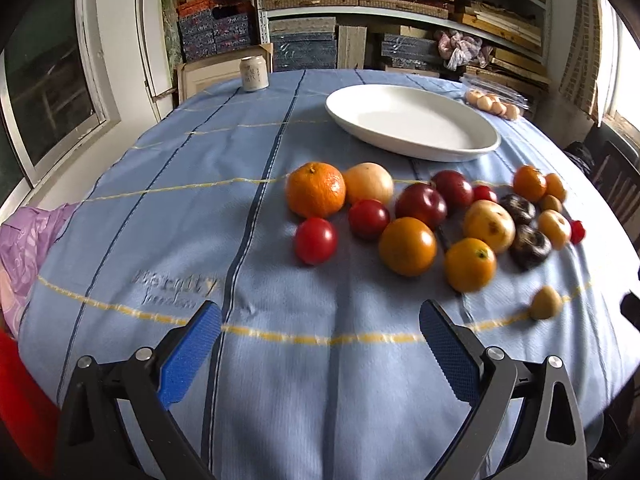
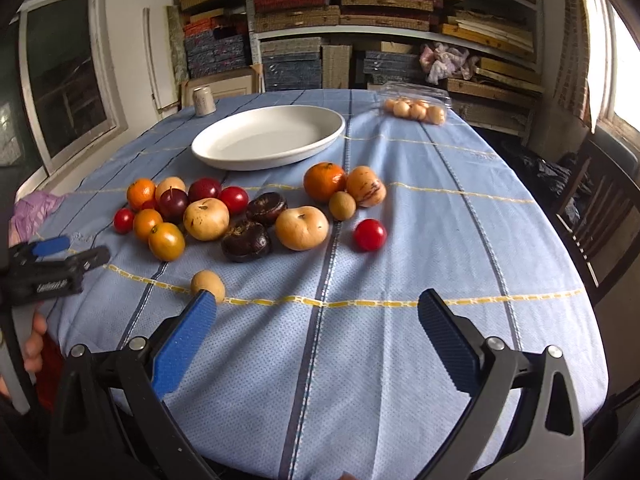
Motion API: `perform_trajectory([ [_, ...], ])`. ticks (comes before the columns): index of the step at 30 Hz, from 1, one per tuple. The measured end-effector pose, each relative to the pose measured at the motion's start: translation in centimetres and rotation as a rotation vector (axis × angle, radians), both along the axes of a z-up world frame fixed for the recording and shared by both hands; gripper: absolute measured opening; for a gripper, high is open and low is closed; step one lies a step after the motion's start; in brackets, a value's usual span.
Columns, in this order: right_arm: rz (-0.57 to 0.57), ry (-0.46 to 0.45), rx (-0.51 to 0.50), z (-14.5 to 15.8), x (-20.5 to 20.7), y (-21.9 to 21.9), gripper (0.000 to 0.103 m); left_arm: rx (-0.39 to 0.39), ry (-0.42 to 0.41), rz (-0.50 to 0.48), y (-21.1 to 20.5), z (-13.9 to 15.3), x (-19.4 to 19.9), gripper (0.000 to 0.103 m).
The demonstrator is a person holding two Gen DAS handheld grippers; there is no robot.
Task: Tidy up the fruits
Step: 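Lower the left tool onto the red tomato and close its fingers, then grasp the red cherry tomato with the right tool while the left tool holds the red tomato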
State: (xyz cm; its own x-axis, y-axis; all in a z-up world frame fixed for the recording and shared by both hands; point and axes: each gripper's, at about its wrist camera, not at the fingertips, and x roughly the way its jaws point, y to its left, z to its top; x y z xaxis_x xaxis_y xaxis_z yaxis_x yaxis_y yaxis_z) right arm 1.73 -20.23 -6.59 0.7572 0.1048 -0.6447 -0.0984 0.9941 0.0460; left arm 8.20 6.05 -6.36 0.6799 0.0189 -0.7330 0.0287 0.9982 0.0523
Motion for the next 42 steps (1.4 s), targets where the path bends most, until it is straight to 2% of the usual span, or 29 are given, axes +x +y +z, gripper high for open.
perform_trajectory([
  [2, 0.011, -0.006, -0.021, -0.2, 0.4, 0.2, 0.099, 0.017, 0.009, 0.013, 0.2, -0.4, 1.3, 0.076],
  [3, 0.013, -0.008, -0.026, -0.4, 0.7, 0.1, 0.099, 0.02, 0.019, 0.016, 0.2, -0.6, 1.8, 0.071],
  [5, 0.007, -0.011, -0.024, -0.6, 1.2, -0.1, 0.099, 0.013, 0.038, 0.021, 0.4, -0.9, 2.7, 0.053],
  [7, 0.0, -0.007, -0.013, -0.7, 1.7, -0.5, 0.099, 0.006, 0.057, 0.015, 0.3, -1.2, 3.5, 0.051],
  [12, -0.007, 0.008, -0.004, -1.2, 2.6, -1.2, 0.099, 0.011, 0.034, -0.006, -0.5, -1.1, 4.4, 0.05],
  [15, -0.006, 0.015, -0.003, -1.4, 2.8, -1.3, 0.099, -0.002, 0.028, -0.01, -0.8, -1.1, 4.8, 0.039],
  [16, -0.007, 0.017, -0.002, -1.5, 2.9, -1.4, 0.099, -0.007, 0.027, -0.012, -0.8, -1.1, 4.8, 0.032],
  [17, -0.01, 0.019, -0.001, -1.5, 3.0, -1.4, 0.099, -0.022, 0.027, -0.016, -0.7, -1.1, 4.9, 0.028],
  [21, -0.014, 0.026, 0.009, -1.6, 3.4, -1.7, 0.099, -0.059, 0.011, -0.008, -0.4, -1.3, 4.7, 0.028],
  [31, -0.037, 0.063, 0.038, -2.0, 4.1, -3.1, 0.099, -0.044, 0.01, -0.011, -0.8, -1.6, 4.5, 0.029],
  [34, -0.056, 0.057, 0.038, -1.9, 4.2, -3.7, 0.099, -0.021, 0.012, 0.004, -1.0, -1.7, 4.7, 0.043],
  [37, -0.061, 0.054, 0.034, -1.8, 4.2, -3.8, 0.099, -0.026, 0.005, -0.002, -1.0, -1.5, 5.1, 0.042],
  [39, -0.055, 0.054, 0.029, -1.8, 4.3, -3.8, 0.099, -0.027, -0.003, -0.015, -1.1, -1.5, 5.1, 0.028],
  [42, -0.048, 0.048, 0.015, -1.8, 4.1, -3.5, 0.099, -0.041, -0.027, -0.017, -0.9, -1.3, 4.8, 0.028],
])
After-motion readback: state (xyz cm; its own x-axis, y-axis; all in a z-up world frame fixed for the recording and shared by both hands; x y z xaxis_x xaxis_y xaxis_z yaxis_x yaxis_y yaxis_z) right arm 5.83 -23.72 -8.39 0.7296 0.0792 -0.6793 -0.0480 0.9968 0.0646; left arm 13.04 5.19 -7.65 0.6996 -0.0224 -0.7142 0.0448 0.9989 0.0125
